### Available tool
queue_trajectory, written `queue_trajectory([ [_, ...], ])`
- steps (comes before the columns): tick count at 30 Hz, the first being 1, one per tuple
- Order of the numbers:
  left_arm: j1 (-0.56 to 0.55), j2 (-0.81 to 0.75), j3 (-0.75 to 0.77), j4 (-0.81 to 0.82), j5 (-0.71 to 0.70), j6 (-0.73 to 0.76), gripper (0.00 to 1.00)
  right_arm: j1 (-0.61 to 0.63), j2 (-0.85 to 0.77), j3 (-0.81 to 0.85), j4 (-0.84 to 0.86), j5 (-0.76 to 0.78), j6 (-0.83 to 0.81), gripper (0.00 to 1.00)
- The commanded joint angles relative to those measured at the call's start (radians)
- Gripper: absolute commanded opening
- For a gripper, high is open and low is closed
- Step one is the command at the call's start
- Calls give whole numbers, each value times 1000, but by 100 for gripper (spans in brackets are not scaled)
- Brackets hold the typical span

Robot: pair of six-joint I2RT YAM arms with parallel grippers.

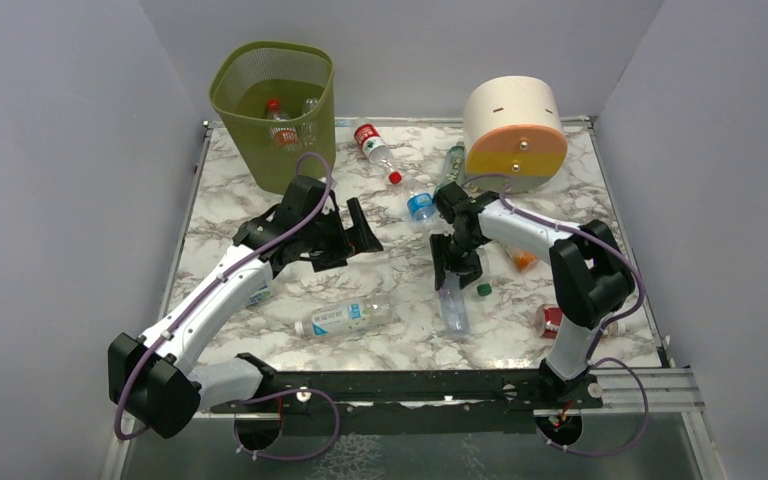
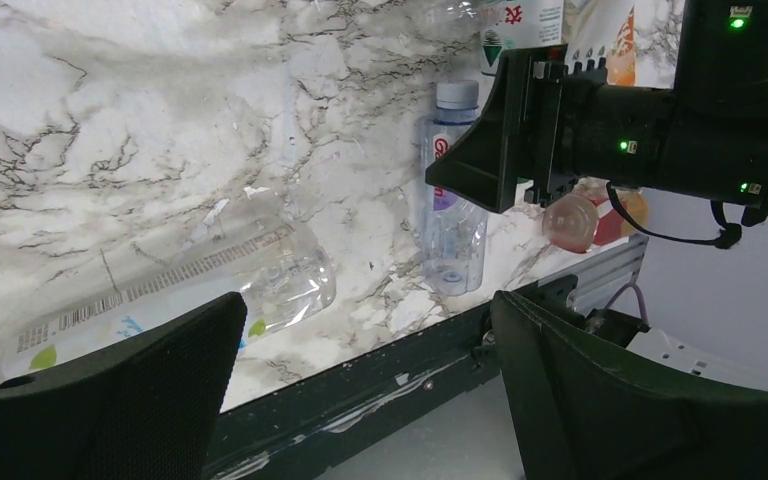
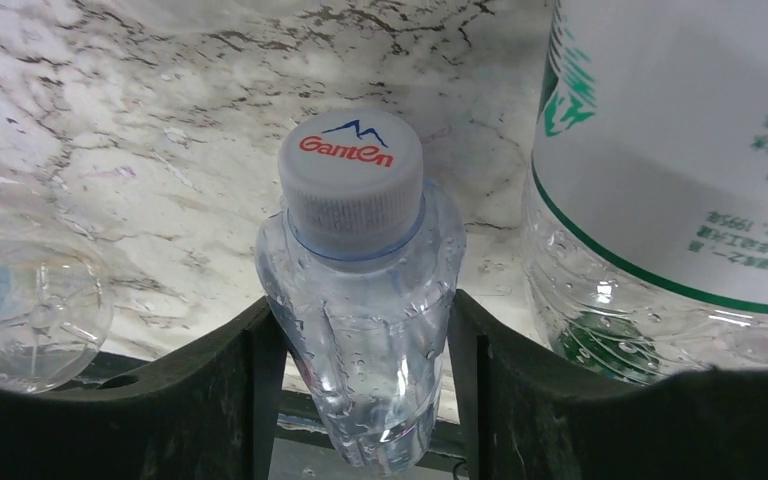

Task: Put the plastic bottles in the bin
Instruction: Pick up the plastic bottle at the center of the board.

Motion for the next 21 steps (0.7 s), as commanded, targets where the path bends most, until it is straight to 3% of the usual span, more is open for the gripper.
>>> queue_trajectory([
  [1,-11,-25,-11,33,13,-25,99,14,20,59,16,-7,-9,55],
  [6,-14,-52,-25,62,24,-31,98,18,12,131,0,-55,2,50],
  [21,-20,-50,-21,187,48,0,99,19,73,508,-109,-177,20,50],
])
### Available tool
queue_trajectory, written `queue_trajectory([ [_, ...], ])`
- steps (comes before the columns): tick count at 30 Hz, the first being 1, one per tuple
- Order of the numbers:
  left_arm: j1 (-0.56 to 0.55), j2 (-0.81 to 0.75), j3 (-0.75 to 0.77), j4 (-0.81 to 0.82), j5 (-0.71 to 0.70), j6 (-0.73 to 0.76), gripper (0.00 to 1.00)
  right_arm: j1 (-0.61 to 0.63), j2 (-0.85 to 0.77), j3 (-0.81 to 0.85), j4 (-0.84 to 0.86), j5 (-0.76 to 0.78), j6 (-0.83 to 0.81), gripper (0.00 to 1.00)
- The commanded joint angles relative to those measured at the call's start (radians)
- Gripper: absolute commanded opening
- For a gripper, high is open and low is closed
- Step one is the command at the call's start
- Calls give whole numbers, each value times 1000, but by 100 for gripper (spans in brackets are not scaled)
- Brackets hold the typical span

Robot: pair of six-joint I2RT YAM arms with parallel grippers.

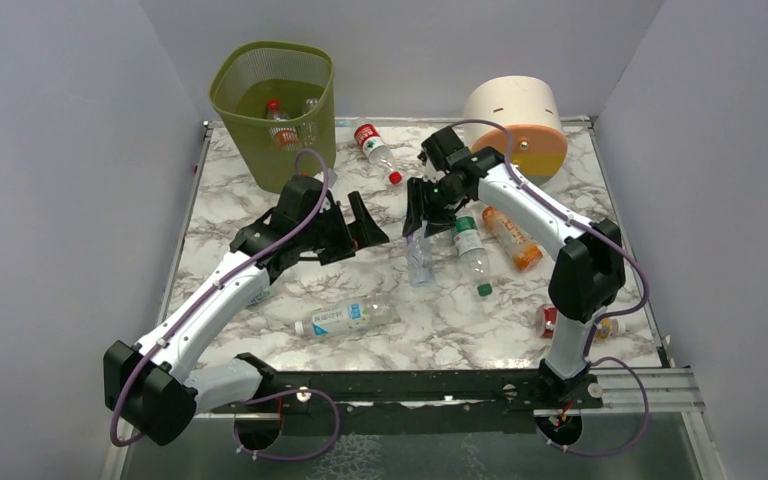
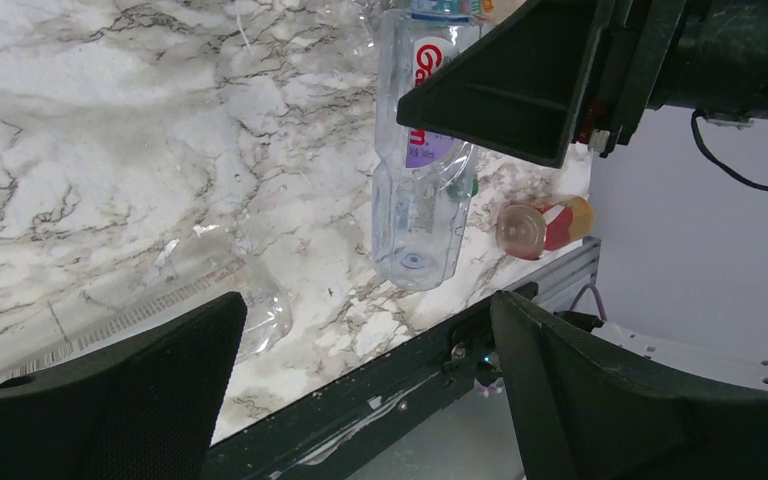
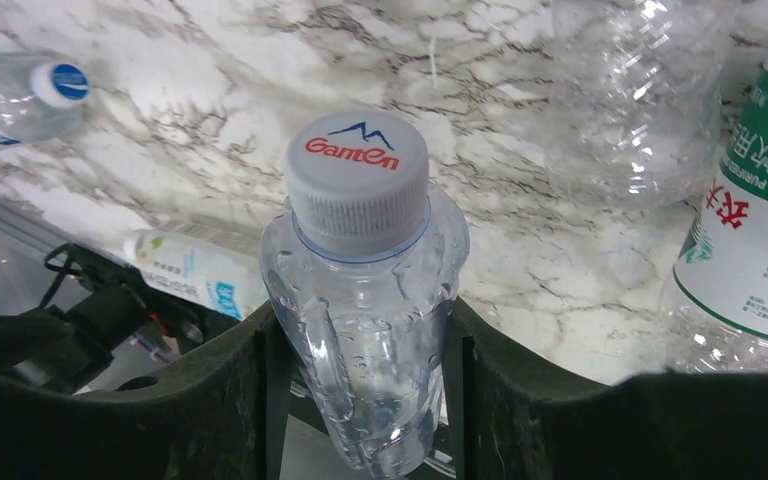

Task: Put the plastic bottles in the bin
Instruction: Pick up the plastic bottle at the center of the board.

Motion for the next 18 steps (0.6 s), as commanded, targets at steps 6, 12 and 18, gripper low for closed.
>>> queue_trajectory([
  [6,-10,-14,12,131,9,58,99,7,47,198,-62,-131,26,50],
  [12,-27,-23,-3,183,-16,84,99,7,79,299,-66,-210,52,51],
  [18,-44,-30,-10,206,-75,115,99,7,101,370,-60,-288,89,51],
])
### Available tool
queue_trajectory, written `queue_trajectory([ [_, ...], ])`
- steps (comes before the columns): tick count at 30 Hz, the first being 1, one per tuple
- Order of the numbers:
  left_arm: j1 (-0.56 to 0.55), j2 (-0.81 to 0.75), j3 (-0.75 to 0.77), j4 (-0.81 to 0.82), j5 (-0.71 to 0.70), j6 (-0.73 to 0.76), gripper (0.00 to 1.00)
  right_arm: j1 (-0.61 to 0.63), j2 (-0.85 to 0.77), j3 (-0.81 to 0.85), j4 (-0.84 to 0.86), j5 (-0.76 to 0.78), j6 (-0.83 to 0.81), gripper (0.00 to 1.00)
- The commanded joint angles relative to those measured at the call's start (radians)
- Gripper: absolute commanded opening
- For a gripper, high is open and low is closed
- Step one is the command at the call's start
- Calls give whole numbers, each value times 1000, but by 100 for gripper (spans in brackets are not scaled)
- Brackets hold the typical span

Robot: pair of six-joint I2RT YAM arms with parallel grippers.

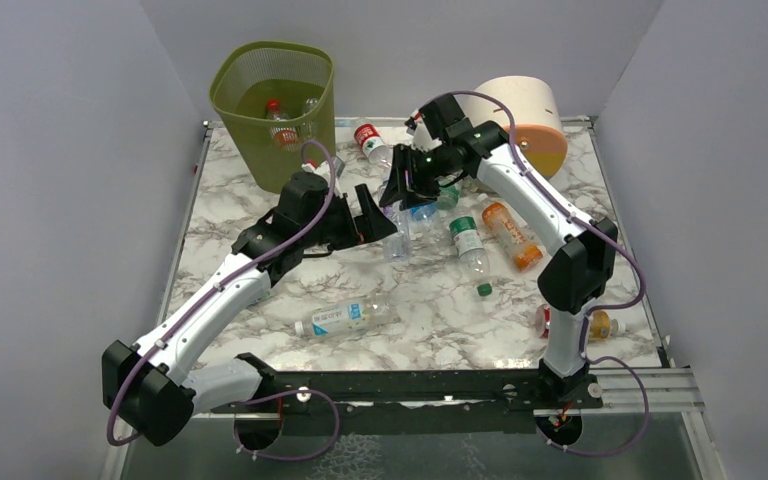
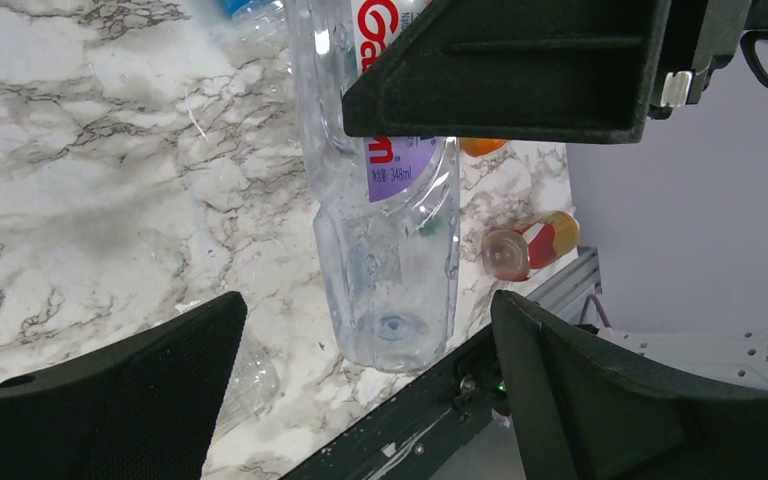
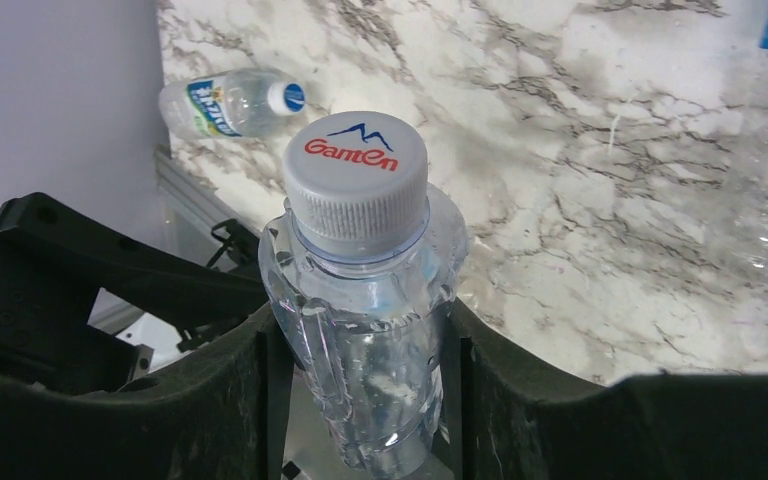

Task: Put the plastic bottles in the bin
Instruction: Pick up the plastic bottle at the center of the board.

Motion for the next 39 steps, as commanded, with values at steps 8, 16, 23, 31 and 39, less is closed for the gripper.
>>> queue_trajectory([
  [8,-39,2,4,56,-142,79,99,7,13,70,7,-199,72,50],
  [16,-80,56,42,58,-178,93,98,7,-17,41,42,-258,111,50],
  [23,-116,74,56,60,-202,94,92,7,-24,43,71,-291,144,50],
  [31,-117,59,56,51,-208,91,70,7,-37,23,69,-284,141,51],
  [39,-119,63,63,48,-212,81,60,7,-44,24,52,-273,133,75],
])
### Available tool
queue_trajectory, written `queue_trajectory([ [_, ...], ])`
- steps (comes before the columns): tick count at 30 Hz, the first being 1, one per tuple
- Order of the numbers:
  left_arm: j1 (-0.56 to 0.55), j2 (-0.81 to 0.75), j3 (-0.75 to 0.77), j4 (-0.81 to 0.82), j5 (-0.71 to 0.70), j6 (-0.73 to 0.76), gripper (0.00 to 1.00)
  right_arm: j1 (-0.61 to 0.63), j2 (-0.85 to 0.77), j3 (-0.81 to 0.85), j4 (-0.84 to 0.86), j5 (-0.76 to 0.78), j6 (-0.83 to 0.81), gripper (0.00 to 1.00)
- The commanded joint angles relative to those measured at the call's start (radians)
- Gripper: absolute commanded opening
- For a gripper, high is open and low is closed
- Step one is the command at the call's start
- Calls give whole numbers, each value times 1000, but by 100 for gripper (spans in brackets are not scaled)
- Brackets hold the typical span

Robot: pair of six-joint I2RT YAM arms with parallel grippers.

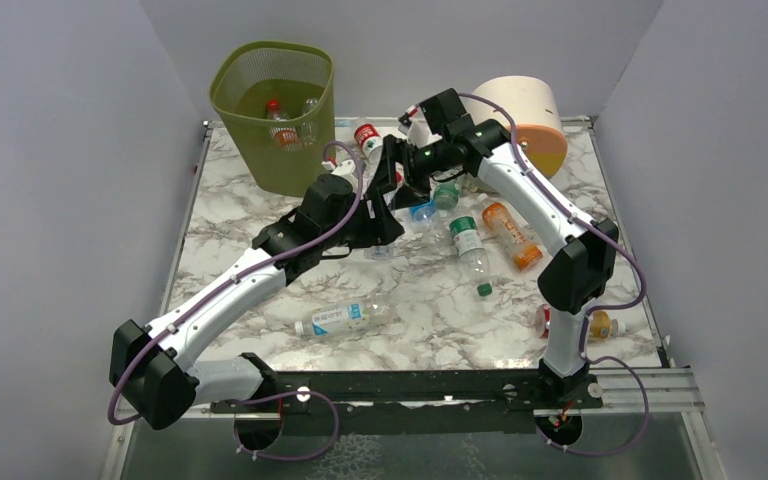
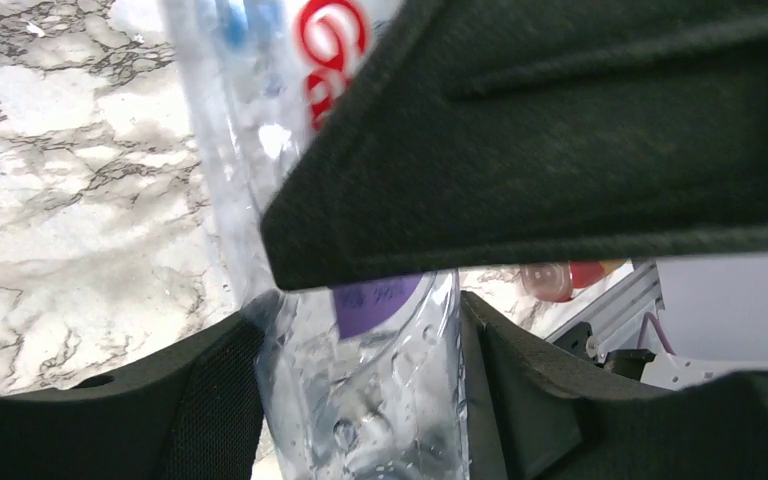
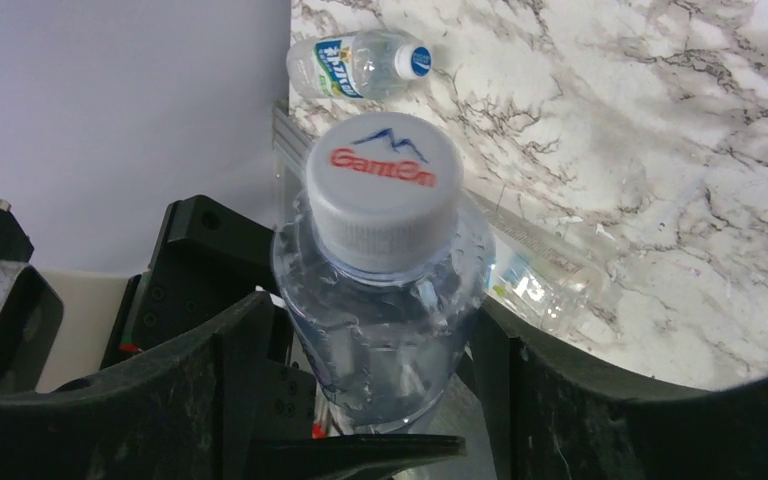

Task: Put the plastic bottles in the bin
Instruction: Pick up the plastic bottle at the center of the board.

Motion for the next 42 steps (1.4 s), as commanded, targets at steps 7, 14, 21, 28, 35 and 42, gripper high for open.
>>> queue_trajectory([
  [7,-1,-1,54,-10,-48,12,59,8,-69,17,-141,91,-1,99],
  [14,-1,0,61,-14,-61,8,59,-18,-163,-51,-138,189,38,99],
  [21,0,1,74,-28,-86,22,60,-36,-220,-35,-171,210,29,99],
  [28,13,15,112,-34,-92,38,61,-38,-306,-61,-178,242,35,100],
  [35,46,62,212,-49,-81,72,61,-39,-367,-88,-194,258,38,99],
  [42,101,136,372,-69,-54,109,61,-39,-417,-146,-182,262,42,99],
])
